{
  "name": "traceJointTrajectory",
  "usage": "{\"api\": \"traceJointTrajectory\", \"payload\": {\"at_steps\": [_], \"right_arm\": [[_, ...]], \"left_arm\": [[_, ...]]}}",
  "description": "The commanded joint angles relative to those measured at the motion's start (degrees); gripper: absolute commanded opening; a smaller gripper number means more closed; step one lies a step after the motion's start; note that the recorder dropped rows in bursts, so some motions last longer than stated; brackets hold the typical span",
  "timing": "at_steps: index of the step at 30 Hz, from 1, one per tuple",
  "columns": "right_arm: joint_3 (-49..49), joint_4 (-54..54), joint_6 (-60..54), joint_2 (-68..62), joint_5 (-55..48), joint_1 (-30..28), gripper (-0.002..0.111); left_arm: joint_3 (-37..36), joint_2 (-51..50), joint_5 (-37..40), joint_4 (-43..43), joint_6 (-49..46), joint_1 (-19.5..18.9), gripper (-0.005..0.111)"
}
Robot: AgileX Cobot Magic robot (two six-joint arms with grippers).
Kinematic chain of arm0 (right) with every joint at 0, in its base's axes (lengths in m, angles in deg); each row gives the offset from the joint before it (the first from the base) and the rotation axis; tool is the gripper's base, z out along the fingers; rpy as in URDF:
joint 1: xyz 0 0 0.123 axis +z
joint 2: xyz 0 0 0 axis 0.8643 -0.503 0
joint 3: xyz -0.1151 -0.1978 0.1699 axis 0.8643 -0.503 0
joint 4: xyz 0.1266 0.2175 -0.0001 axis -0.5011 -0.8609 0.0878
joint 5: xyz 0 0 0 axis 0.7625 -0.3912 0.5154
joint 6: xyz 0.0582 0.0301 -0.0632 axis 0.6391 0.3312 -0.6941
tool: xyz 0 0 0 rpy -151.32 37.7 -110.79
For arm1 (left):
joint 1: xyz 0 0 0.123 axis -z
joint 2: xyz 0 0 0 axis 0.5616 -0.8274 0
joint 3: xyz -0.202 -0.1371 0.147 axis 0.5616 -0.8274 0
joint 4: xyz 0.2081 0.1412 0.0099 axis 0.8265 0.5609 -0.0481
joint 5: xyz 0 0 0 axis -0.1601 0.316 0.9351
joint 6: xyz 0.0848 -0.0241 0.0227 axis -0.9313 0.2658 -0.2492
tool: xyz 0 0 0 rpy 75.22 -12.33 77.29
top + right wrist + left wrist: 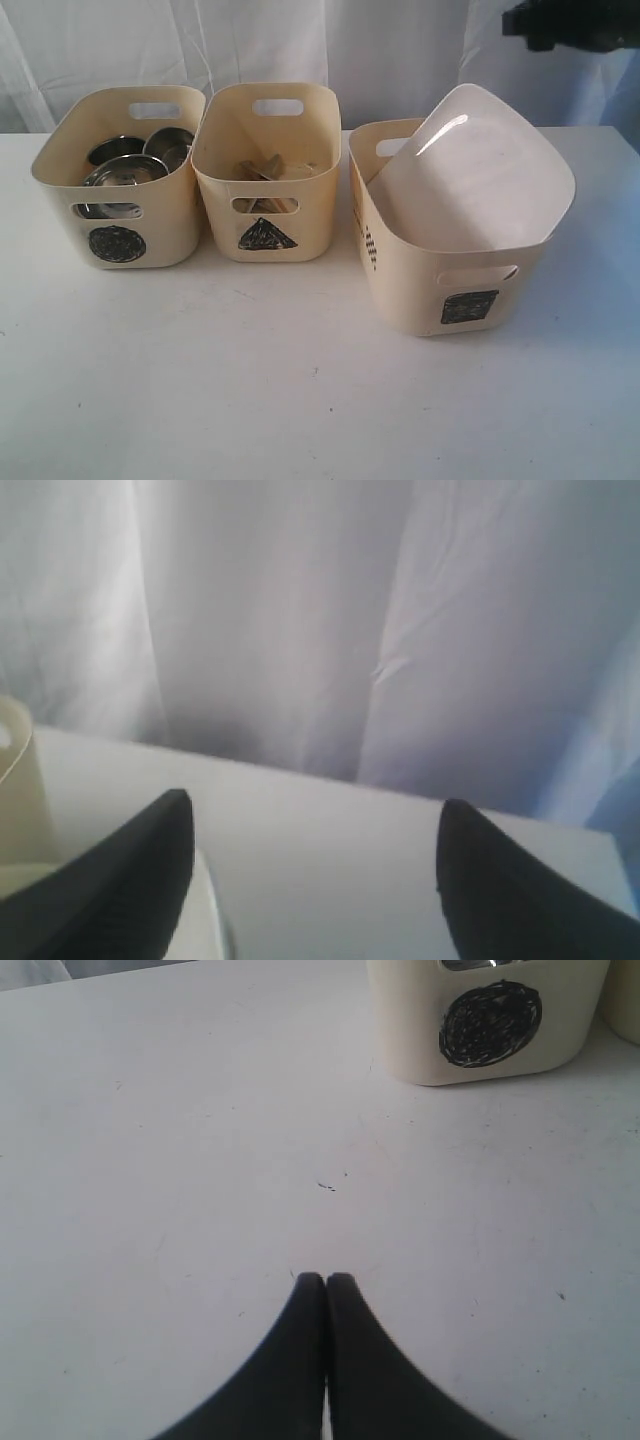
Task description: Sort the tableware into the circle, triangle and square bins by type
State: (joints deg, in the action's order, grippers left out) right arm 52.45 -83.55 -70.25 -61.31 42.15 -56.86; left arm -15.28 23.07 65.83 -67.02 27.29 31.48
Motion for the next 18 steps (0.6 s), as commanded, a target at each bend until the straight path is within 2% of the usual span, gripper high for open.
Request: {"api": "traceJointTrajectory", "payload": {"at_steps": [1, 4, 8, 13, 18], "right_arm": [[0.3, -0.7, 0.3, 5.6, 6.1, -0.1, 0.065], [0.3, -2.0, 3.8, 9.8, 6.4, -0.1, 0.065], [0.3, -2.9, 9.0, 15.5, 1.1, -0.1, 0.062], [0.0, -2.9, 9.0, 23.7, -4.1, -0.1, 0.055], [0.0, -3.0, 9.4, 33.1, -4.6, -0.1, 0.051]], "left_arm": [[-0.2, 0.2, -0.1, -0.4, 0.0, 0.2, 0.000], [-0.2, 0.2, -0.1, -0.4, 0.0, 0.2, 0.000], [-0.2, 0.2, -0.1, -0.4, 0.0, 0.2, 0.000], [-0.2, 0.2, -0.1, -0.4, 0.0, 0.2, 0.000], [-0.2, 0.2, -0.1, -0.4, 0.0, 0.2, 0.000]]}}
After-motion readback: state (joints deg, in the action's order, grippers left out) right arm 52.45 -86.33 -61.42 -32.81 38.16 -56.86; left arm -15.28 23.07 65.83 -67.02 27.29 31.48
